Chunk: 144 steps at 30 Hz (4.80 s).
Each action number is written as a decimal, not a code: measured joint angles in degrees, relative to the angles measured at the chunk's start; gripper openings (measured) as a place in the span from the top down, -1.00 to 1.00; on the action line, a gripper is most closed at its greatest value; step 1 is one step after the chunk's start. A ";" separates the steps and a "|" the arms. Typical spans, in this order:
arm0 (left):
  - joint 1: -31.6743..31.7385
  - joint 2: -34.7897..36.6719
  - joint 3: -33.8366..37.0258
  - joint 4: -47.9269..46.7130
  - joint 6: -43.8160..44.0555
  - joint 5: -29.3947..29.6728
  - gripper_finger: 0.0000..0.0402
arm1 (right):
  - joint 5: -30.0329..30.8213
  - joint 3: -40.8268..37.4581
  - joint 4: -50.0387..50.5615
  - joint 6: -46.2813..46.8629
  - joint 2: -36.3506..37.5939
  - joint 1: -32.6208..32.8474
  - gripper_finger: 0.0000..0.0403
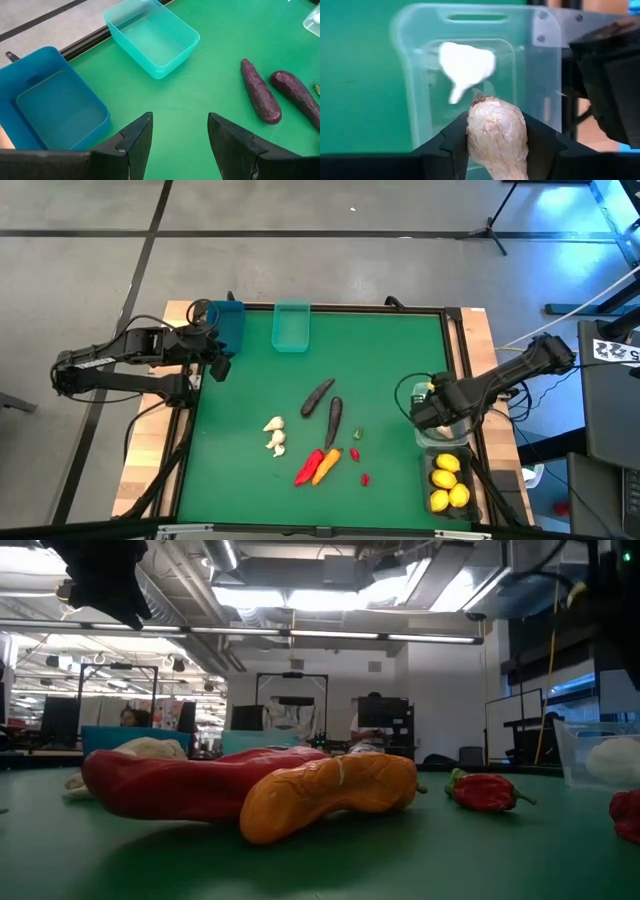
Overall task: Sort produce into baskets
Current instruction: Put the white garlic into the transparent bin
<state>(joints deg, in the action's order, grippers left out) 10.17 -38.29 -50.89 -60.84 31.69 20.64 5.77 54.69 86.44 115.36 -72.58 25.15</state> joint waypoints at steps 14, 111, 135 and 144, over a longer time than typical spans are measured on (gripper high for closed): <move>-0.02 -0.01 0.00 0.22 0.12 0.04 0.08 | -0.09 -3.53 -0.85 1.52 0.00 -0.04 -0.34; -0.02 -0.01 0.04 -0.26 0.50 0.20 0.08 | -6.24 56.29 -71.19 -106.13 -68.50 -19.63 -0.36; -0.02 -0.02 0.04 -0.28 -0.12 0.21 0.08 | -12.90 72.36 -46.80 -104.66 -68.48 -20.29 0.24; -0.02 -0.01 0.04 -0.36 -0.14 0.20 0.08 | -13.69 77.41 -21.45 -110.06 -62.05 -20.28 0.23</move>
<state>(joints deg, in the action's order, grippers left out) 10.15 -38.30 -50.85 -61.20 31.55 20.84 -7.92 132.10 64.99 5.30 -134.63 4.87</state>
